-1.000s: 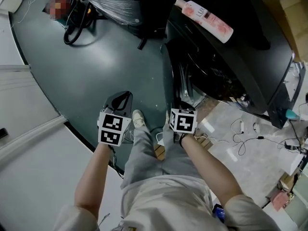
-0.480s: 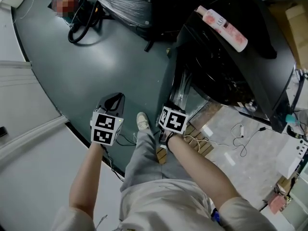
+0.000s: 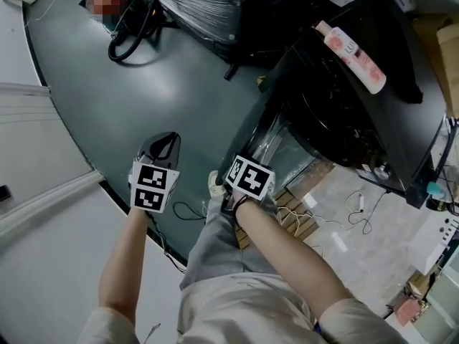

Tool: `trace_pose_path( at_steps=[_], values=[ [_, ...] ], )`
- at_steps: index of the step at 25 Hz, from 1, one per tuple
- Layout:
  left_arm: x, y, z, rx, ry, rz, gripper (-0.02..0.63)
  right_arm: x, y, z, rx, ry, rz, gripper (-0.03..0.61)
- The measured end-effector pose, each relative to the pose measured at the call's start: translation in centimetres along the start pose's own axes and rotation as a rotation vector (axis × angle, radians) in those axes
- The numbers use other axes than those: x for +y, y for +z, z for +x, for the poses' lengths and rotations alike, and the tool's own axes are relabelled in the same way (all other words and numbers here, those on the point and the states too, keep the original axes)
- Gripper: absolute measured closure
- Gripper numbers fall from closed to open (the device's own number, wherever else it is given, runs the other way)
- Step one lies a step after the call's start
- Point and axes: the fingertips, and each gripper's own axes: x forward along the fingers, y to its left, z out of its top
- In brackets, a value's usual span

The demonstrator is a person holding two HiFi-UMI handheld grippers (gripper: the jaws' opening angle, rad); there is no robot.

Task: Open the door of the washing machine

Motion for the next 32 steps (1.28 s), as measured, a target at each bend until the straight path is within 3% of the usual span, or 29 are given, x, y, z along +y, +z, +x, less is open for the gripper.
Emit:
trace_pose_path(
  at_steps=[12,32],
  values=[
    [5.3,1.5,1.9,-0.001,0.005,0.019,0.586,3.6,0.6,1.1,0.009,-0.017,0.126,0.411],
    [9.7,0.3,3.3,0.056,-0.010,-0.011,0.586,11.7,3.7,4.2,0.009,0.106,0.244,0.411]
  ],
)
